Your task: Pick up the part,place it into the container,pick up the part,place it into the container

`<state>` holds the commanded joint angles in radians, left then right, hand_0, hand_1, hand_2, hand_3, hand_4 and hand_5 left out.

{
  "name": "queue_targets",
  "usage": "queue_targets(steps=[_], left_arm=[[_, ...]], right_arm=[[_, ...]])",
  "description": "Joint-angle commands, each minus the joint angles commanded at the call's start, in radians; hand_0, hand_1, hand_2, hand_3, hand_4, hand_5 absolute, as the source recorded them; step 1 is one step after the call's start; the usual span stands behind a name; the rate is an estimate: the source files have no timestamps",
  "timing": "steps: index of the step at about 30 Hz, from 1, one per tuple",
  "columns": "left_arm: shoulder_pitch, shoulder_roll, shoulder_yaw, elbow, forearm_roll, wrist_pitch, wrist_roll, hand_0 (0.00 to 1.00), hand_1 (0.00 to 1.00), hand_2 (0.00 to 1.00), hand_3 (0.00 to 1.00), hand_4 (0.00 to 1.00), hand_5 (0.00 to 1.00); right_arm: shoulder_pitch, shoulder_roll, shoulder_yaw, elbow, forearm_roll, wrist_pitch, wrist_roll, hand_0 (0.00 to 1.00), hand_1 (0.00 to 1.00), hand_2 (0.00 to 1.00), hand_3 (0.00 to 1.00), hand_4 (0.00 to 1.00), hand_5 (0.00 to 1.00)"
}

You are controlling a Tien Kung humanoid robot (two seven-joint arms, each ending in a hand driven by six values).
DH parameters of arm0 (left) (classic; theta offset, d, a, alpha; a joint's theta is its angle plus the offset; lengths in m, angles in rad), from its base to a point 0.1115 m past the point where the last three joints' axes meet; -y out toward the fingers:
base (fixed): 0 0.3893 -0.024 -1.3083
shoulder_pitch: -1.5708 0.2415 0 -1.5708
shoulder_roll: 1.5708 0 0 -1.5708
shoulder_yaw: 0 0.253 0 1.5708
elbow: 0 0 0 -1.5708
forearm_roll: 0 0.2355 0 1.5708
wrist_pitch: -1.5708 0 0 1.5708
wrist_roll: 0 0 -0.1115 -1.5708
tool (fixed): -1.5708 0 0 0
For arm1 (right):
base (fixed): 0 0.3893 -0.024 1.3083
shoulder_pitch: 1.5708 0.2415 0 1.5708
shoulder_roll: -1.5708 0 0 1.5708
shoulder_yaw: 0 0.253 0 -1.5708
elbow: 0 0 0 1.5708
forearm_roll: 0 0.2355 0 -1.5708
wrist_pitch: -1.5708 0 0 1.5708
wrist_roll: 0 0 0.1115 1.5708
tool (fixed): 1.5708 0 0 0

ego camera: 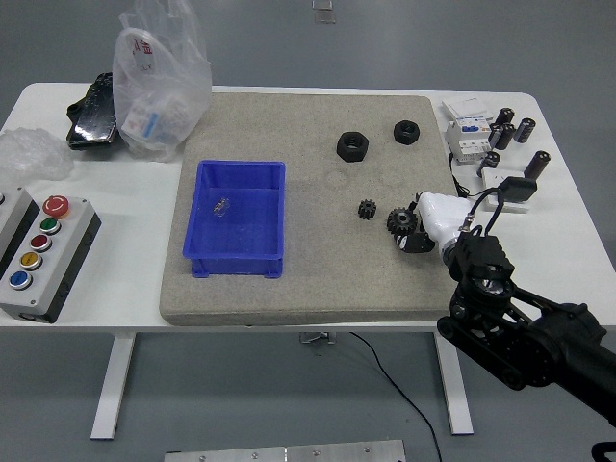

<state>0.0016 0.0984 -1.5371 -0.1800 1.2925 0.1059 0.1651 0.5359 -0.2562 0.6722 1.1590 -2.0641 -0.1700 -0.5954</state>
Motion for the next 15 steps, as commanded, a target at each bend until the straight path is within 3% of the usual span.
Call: queue_targets(steps=[3, 9, 15], left_arm=[[0.0, 0.0, 0.0, 0.0, -0.001, 0.0, 0.0, 0.666, 0.622, 0.586, 0.655, 0.76, 0.369], [-0.001, -0.001, 0.0, 0.0, 0.0, 0.001, 0.001, 0.666, 0.622, 0.586, 0.655, 0.76, 0.369], [-0.001, -0.001, 0.0, 0.0, 0.001, 0.001, 0.002, 0.666, 0.622, 0.586, 0.654, 0.76, 0.369]], right_arm=[[0.005, -0.004, -0.009, 0.013, 0.004, -0.012, 0.008, 0.241, 0.412, 0.333, 0.399, 0.3, 0.054], [0.057, -0.015, -0.068, 0.1, 0.005, -0.045, 0.025, 0.241, 0.412, 0.33, 0.399, 0.297, 0.05], [0.123, 0.011, -0.144, 0.17, -0.002, -0.06, 0.03, 0.237, 0.41, 0.325, 0.398, 0.291, 0.057]])
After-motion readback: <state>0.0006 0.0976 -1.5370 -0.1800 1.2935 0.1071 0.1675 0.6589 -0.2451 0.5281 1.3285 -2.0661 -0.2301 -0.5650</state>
